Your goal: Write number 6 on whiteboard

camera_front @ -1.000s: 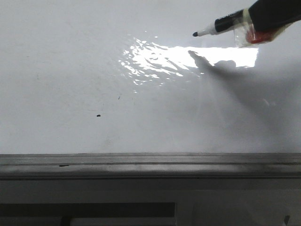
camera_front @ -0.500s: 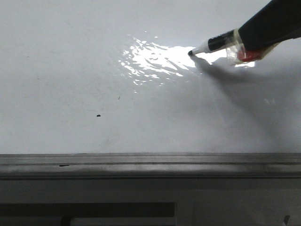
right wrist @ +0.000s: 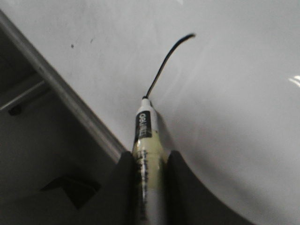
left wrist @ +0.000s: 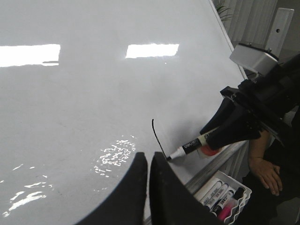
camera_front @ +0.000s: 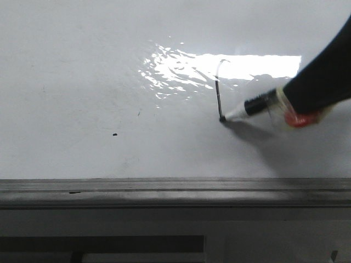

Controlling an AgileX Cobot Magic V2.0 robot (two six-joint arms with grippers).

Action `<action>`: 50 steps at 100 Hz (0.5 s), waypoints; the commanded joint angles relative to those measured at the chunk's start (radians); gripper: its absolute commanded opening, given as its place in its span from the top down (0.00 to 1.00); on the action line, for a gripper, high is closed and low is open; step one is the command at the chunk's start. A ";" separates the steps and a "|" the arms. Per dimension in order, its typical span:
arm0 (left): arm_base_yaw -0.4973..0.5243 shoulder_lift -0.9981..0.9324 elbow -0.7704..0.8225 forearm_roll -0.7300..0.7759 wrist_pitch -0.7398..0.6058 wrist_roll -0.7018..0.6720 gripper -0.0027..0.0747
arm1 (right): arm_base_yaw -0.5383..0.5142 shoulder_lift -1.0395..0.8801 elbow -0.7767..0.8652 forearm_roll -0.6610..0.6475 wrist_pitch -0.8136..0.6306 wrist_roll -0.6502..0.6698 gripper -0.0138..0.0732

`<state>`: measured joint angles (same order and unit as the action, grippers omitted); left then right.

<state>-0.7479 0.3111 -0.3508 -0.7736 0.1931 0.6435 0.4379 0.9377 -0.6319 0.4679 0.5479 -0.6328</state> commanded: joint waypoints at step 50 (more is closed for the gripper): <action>0.004 0.007 -0.028 -0.018 -0.058 -0.008 0.99 | -0.051 -0.041 -0.028 -0.238 -0.005 0.166 0.91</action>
<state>-0.7479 0.3111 -0.3508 -0.7736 0.1931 0.6435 0.4088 0.9124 -0.6319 0.3177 0.6786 -0.4836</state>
